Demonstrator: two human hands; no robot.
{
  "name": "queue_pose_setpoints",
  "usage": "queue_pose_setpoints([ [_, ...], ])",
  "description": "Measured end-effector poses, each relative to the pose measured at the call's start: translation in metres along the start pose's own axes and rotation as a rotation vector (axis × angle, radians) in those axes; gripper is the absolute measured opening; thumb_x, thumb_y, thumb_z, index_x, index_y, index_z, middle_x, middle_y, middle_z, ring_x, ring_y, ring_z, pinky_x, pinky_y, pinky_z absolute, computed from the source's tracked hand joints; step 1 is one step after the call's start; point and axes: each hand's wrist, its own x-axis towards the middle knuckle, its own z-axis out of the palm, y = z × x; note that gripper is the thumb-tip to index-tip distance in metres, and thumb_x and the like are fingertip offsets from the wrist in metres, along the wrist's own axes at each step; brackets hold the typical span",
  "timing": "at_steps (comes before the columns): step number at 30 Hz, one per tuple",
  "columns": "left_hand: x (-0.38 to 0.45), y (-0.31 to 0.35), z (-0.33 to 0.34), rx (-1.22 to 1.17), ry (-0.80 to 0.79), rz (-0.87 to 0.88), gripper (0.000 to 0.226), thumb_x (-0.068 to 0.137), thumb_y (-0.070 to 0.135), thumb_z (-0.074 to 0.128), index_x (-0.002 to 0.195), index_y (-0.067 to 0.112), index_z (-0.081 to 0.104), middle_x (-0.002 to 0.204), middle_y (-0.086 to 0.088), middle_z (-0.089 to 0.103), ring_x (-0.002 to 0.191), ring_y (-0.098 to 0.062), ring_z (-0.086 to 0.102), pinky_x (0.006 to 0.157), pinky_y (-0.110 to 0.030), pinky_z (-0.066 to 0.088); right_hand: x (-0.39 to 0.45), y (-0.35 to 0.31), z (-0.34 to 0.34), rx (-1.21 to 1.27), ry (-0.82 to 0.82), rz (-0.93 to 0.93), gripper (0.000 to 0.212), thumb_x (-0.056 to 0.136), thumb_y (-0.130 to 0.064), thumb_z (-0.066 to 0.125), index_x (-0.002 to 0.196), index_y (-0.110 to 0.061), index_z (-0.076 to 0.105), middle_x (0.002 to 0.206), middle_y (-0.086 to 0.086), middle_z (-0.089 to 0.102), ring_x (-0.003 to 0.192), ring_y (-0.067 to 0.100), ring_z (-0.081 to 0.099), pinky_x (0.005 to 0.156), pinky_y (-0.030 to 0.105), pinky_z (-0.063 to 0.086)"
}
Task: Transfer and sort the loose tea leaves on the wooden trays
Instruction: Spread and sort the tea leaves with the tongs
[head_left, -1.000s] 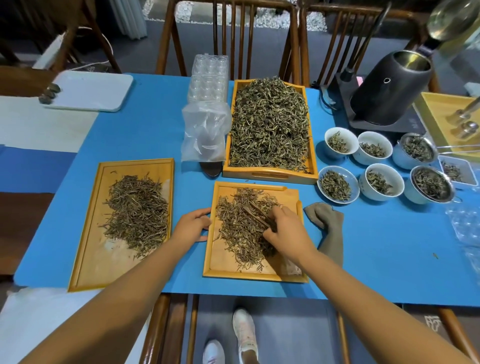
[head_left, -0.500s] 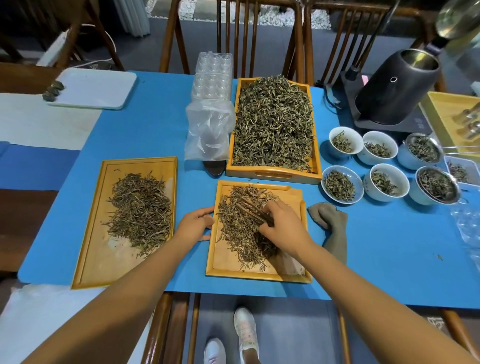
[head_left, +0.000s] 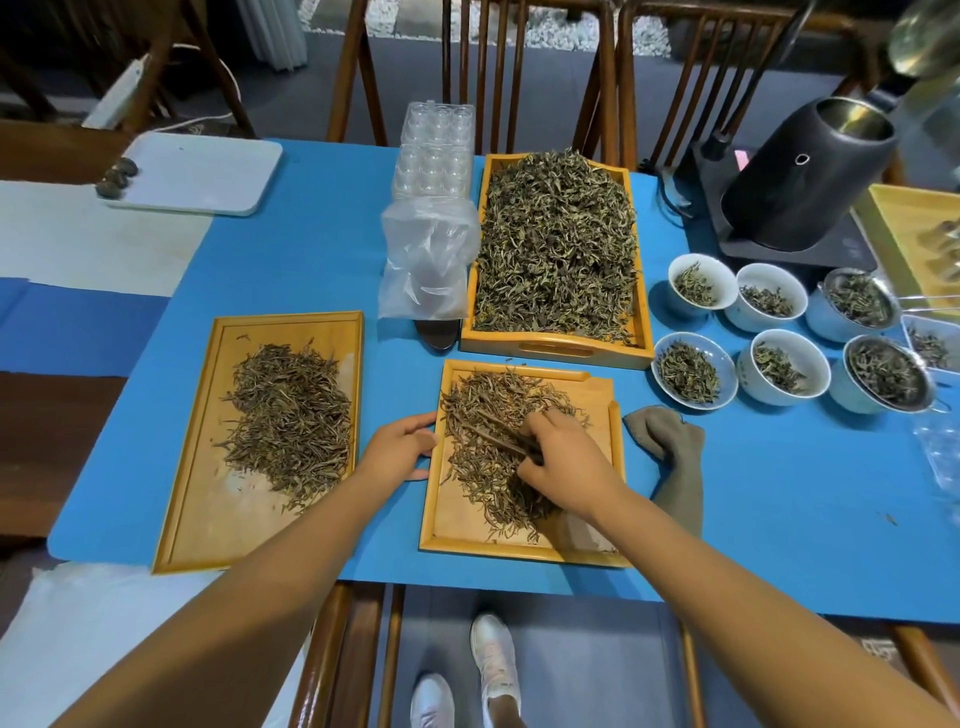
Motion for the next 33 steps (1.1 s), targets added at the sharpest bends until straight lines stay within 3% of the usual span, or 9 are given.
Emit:
queue_pose_setpoints([
  [7,0.000,0.000,0.000,-0.004,-0.004,-0.001,0.041,0.093,0.007,0.050,0.133,0.017,0.052,0.087,0.001,0.057,0.078,-0.007,0.055,0.060,-0.023,0.051,0.007,-0.001,-0.009,0.011,0.054,0.007,0.030,0.083,-0.023,0.059,0.109,-0.011,0.051,0.105,0.007,0.051,0.100,0.023,0.045,0.077,0.026,0.032],
  [20,0.001,-0.001,0.000,-0.028,-0.012,-0.015,0.041,0.092,0.005,0.049,0.132,0.016,0.053,0.088,-0.001,0.056,0.077,-0.009,0.055,0.063,-0.026,0.052,0.024,-0.009,-0.009,0.042,0.043,0.074,0.035,0.084,-0.020,0.059,0.116,-0.009,0.051,0.115,0.012,0.053,0.109,0.028,0.047,0.090,0.034,0.040],
  [24,0.001,-0.001,0.000,-0.017,-0.010,-0.010,0.042,0.093,0.006,0.049,0.133,0.016,0.052,0.092,-0.003,0.056,0.078,-0.008,0.055,0.061,-0.024,0.051,0.010,-0.008,-0.009,0.040,0.036,0.010,0.029,0.084,-0.022,0.058,0.110,-0.011,0.051,0.107,0.009,0.051,0.101,0.024,0.046,0.078,0.028,0.035],
  [28,0.001,-0.001,0.000,-0.018,-0.009,-0.010,0.042,0.092,0.006,0.049,0.132,0.018,0.052,0.087,0.000,0.057,0.077,-0.008,0.056,0.060,-0.023,0.051,-0.010,-0.001,-0.003,-0.002,-0.001,-0.012,0.028,0.085,-0.022,0.057,0.110,-0.013,0.049,0.098,0.001,0.044,0.101,0.021,0.043,0.077,0.024,0.030],
  [33,0.000,-0.001,0.001,-0.019,-0.005,-0.010,0.042,0.093,0.006,0.049,0.132,0.018,0.052,0.090,0.000,0.058,0.079,-0.007,0.056,0.059,-0.022,0.051,-0.031,0.003,0.007,0.002,-0.042,-0.048,0.030,0.085,-0.022,0.055,0.113,-0.013,0.049,0.106,0.006,0.049,0.101,0.021,0.043,0.077,0.024,0.030],
])
